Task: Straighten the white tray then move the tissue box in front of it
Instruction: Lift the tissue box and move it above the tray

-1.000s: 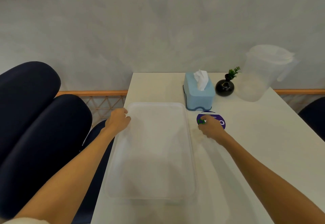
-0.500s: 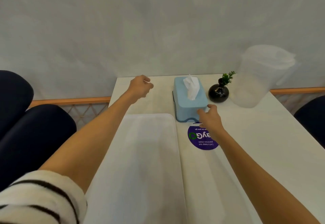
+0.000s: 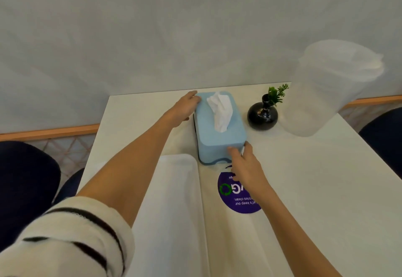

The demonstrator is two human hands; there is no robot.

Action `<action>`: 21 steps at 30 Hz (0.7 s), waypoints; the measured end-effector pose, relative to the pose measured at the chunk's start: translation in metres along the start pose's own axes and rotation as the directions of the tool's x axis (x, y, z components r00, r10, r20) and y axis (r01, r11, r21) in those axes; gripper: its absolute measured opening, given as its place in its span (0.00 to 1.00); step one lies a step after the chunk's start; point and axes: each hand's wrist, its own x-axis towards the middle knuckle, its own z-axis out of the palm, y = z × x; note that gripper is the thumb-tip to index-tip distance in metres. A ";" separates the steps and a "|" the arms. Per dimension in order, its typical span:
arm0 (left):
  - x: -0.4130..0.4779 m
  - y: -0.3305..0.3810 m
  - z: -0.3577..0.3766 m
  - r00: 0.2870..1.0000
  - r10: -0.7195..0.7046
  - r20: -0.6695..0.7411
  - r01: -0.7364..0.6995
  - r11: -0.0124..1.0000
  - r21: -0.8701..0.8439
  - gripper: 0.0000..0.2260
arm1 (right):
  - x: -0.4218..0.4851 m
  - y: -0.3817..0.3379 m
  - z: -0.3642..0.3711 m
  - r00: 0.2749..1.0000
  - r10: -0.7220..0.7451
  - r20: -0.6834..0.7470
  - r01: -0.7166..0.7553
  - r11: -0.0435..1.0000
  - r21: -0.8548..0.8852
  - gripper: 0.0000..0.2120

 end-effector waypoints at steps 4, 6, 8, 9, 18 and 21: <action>0.006 -0.008 0.001 1.000 -0.016 -0.006 0.015 0.988 -0.153 0.12 | 0.009 0.003 0.005 0.999 0.014 0.033 -0.015 0.999 0.030 0.28; 0.005 -0.012 -0.006 0.998 -0.022 -0.050 0.013 0.985 -0.172 0.10 | 0.016 0.000 0.005 0.999 0.002 0.040 -0.003 1.000 0.018 0.30; 0.002 -0.018 -0.015 0.993 -0.034 -0.111 0.018 0.990 -0.143 0.12 | 0.024 -0.008 0.002 1.000 -0.025 0.012 0.025 0.999 0.024 0.28; 0.000 -0.021 -0.019 0.989 -0.039 -0.143 0.020 0.991 -0.134 0.14 | 0.028 -0.012 0.000 0.999 -0.034 -0.013 0.035 0.999 0.034 0.26; -0.020 -0.050 -0.033 0.986 -0.098 -0.133 0.076 0.984 -0.163 0.21 | 0.042 -0.036 0.009 0.999 0.049 -0.001 -0.049 0.992 0.116 0.24; -0.030 -0.051 -0.038 0.982 -0.083 -0.167 0.065 0.992 -0.106 0.20 | 0.047 -0.045 0.013 0.999 0.044 -0.010 -0.042 0.992 0.122 0.23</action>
